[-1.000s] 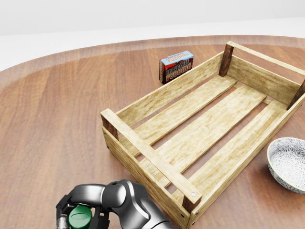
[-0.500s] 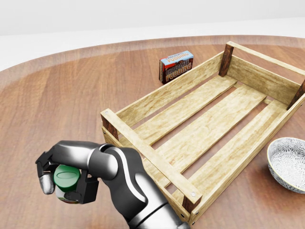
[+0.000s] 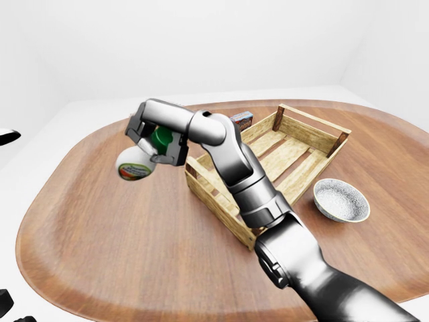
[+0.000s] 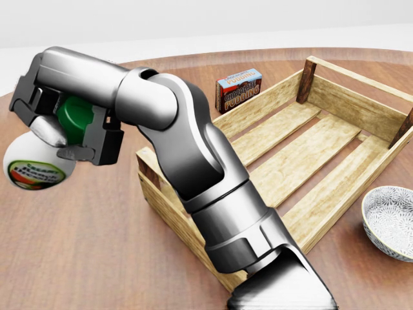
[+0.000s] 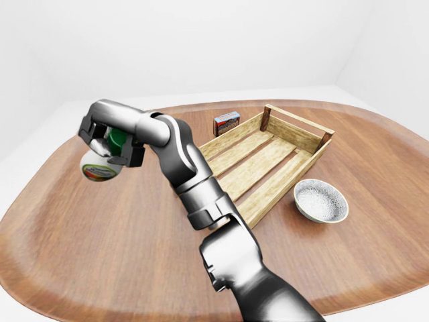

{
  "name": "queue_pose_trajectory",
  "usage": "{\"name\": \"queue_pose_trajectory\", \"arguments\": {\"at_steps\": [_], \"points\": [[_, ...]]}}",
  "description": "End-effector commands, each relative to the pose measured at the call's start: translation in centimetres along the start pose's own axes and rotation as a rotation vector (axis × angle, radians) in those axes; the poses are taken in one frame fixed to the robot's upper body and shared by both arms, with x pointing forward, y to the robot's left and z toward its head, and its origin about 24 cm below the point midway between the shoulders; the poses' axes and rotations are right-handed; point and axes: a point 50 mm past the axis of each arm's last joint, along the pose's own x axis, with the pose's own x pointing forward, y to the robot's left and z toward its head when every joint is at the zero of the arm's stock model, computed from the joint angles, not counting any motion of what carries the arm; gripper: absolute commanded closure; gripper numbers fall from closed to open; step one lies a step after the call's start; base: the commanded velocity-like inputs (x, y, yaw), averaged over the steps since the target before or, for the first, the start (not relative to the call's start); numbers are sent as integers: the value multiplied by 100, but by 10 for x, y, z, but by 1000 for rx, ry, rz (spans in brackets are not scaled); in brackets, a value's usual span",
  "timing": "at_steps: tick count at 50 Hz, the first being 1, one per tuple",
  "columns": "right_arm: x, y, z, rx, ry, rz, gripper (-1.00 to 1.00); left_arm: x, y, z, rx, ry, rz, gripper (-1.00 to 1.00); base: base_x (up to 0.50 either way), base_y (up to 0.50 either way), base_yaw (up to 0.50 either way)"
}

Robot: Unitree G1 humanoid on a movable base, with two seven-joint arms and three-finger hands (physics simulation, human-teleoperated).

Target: Pick up the salad dressing and put it in the tray.

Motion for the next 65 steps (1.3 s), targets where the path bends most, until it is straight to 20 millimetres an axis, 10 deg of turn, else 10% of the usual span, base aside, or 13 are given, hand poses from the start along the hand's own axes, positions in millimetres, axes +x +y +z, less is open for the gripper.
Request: {"name": "queue_pose_trajectory", "arguments": {"at_steps": [1, 27, 45, 65], "points": [[-24, -76, 15, 19, -67, -126, 98, 0, 1, -1, 2, 4, 0, -100, 0, 0, 0], [-144, -151, -104, 178, 374, -375, 99, 1, 0, 3, 2, -11, 0, -100, 0, 0, 0], [-195, -96, -203, 306, 859, -357, 99, 1, 0, 2, 4, -7, 0, -100, 0, 0, 0], [-201, -78, -223, -101, 1174, -298, 99, 1, 1, 1, 5, -4, 2, -100, 0, 0, 0]]}}
